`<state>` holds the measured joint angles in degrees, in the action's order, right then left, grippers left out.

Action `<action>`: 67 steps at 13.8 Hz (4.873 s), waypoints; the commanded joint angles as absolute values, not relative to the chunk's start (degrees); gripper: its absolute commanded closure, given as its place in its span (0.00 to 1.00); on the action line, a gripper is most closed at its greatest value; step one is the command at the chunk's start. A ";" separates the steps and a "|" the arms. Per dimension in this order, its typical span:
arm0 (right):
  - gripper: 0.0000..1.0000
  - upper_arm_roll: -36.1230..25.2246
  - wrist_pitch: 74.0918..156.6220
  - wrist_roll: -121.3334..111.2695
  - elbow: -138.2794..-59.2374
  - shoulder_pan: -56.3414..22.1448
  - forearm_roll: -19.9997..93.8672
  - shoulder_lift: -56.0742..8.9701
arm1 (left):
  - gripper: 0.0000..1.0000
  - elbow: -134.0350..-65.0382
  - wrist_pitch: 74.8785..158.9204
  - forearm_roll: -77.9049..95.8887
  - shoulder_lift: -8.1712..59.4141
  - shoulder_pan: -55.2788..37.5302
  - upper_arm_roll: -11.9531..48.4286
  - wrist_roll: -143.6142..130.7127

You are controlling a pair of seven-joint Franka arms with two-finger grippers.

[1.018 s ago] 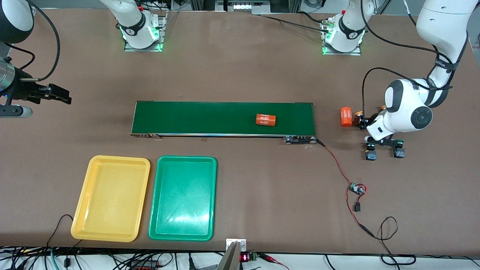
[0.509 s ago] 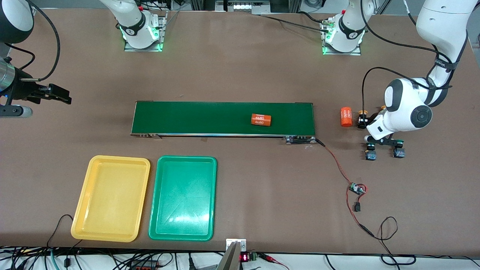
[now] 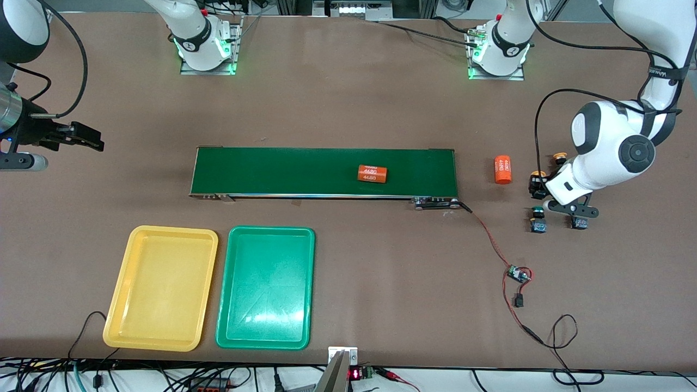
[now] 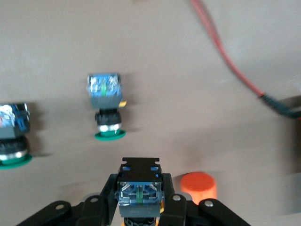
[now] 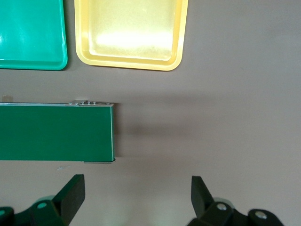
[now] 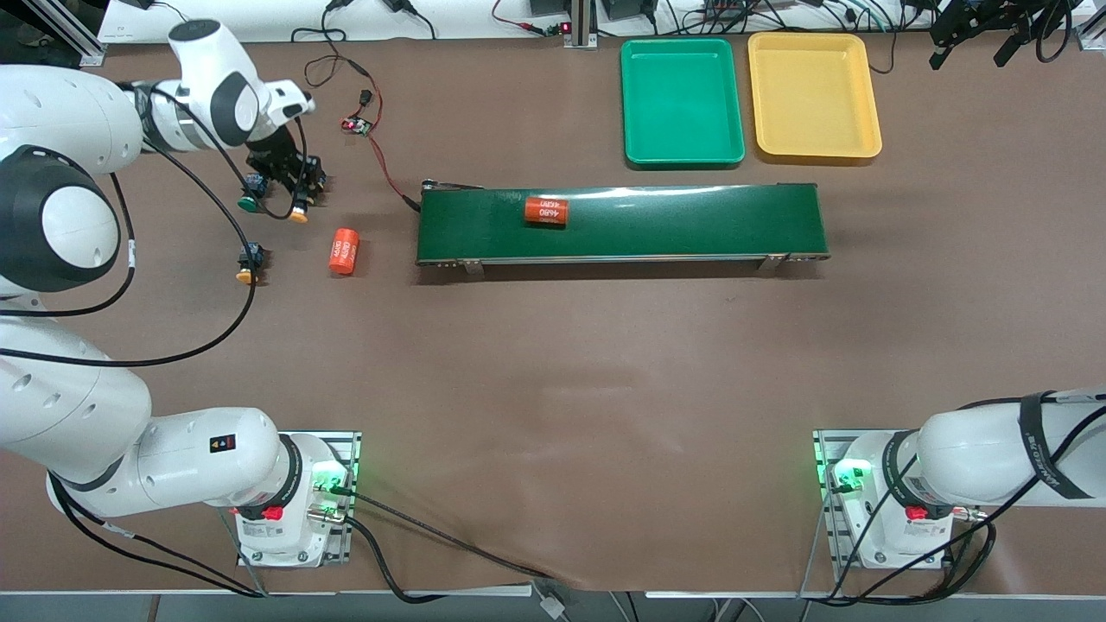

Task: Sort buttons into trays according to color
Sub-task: 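Place the yellow-cap button on the conveyor belt with the left gripper, then grasp another yellow-cap button with the left gripper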

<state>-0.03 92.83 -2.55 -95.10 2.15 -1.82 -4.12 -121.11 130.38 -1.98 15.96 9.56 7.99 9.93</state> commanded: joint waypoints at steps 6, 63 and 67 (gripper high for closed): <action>0.00 0.09 92.11 -2.55 -94.31 1.93 -1.05 -4.39 | 1.00 -115.93 128.06 -0.97 16.52 2.56 17.48 -10.79; 0.00 0.26 92.55 5.23 -95.45 -7.09 0.79 -5.27 | 1.00 -110.74 117.27 7.21 18.99 1.76 1.66 12.42; 0.00 0.18 93.08 11.96 -95.10 -14.67 0.70 -5.62 | 1.00 -113.38 114.26 7.56 15.12 1.76 11.32 -4.71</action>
<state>0.77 93.35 10.82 -95.20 -12.71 0.50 -6.13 -110.45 114.56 7.34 18.32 1.70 7.56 2.00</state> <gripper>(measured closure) 0.000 0.586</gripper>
